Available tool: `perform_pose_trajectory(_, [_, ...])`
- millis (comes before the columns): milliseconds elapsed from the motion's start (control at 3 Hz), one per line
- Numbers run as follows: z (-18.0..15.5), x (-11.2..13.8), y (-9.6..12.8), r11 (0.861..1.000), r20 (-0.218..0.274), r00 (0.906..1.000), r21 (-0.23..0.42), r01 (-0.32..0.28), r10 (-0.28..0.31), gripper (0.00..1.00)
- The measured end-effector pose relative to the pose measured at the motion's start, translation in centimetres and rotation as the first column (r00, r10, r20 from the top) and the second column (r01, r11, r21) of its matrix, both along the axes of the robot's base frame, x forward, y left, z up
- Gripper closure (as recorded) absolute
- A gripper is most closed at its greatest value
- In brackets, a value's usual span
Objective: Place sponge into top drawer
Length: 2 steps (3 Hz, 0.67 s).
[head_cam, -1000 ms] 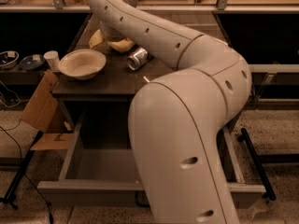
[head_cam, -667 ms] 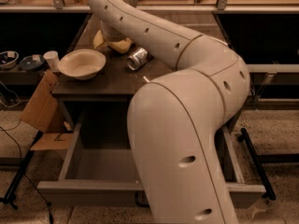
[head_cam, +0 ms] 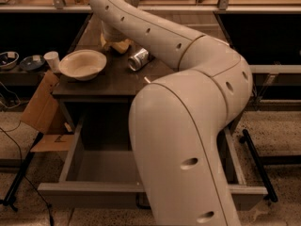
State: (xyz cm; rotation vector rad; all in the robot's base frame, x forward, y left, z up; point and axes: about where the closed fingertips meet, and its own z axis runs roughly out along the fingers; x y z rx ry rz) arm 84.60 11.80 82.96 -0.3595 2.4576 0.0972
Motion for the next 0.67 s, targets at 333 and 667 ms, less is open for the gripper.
perform_pose_trajectory(333, [0.8,0.1,-0.6,1.000,0.026,0.9994,0.015,0.022,-0.023,0.89])
perform_pose_trajectory(667, [2.6,0.3,-1.8,0.998,0.073,0.9958,0.035,0.052,-0.055,1.00])
